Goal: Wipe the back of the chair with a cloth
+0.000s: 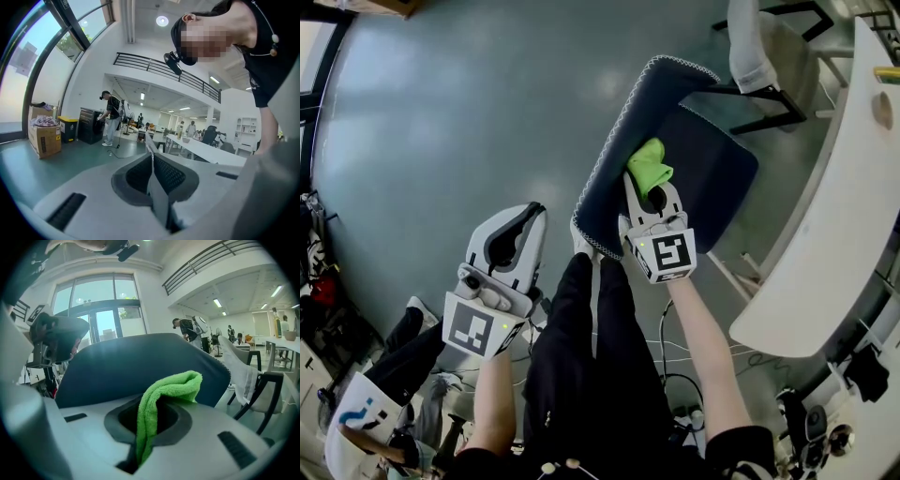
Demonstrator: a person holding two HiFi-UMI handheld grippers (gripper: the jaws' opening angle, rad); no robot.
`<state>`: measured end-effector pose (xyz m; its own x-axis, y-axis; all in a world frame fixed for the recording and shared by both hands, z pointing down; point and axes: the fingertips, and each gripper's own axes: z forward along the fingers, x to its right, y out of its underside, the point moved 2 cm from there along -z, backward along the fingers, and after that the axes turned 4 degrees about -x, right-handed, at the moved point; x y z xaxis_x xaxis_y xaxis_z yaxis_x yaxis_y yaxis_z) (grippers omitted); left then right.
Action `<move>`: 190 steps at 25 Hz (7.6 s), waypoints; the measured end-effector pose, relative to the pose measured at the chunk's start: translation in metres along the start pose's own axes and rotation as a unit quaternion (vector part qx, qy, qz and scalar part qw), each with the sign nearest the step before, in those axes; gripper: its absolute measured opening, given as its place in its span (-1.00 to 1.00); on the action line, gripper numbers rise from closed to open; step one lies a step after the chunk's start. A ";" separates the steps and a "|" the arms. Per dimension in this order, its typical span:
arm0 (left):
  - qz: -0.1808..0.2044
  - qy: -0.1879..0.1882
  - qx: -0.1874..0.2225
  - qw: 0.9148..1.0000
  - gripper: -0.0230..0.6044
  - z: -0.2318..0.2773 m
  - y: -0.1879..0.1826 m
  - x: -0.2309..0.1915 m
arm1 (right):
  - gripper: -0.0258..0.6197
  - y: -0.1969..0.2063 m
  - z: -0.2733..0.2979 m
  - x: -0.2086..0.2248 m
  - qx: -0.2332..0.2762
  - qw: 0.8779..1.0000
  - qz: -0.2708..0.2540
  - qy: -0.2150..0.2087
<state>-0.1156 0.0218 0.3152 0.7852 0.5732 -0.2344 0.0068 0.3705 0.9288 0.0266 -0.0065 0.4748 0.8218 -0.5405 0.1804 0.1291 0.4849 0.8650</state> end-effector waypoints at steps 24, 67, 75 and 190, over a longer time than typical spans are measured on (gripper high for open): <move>-0.007 -0.018 -0.008 1.000 -0.89 0.003 0.008 0.004 | -0.86 0.067 -0.056 -0.071 -0.079 0.992 0.008 -0.100; -0.010 -0.009 -0.001 1.000 -0.89 0.007 0.011 0.018 | -0.86 0.046 -0.076 0.007 -0.070 0.996 0.024 -0.044; -0.027 -0.022 0.004 0.999 -0.89 0.003 0.011 0.011 | -0.86 0.004 -0.044 0.090 -0.014 0.995 0.073 0.073; -0.097 0.018 0.016 0.995 -0.89 0.013 0.026 0.021 | -0.86 0.164 -0.046 -0.049 -0.171 0.963 0.163 -0.131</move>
<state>-0.0914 0.0342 0.3385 0.7447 0.5185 -0.4201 0.1771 0.4534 0.8735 0.0329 0.1311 0.5861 0.6875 -0.4547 0.5661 0.1008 0.8319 0.5457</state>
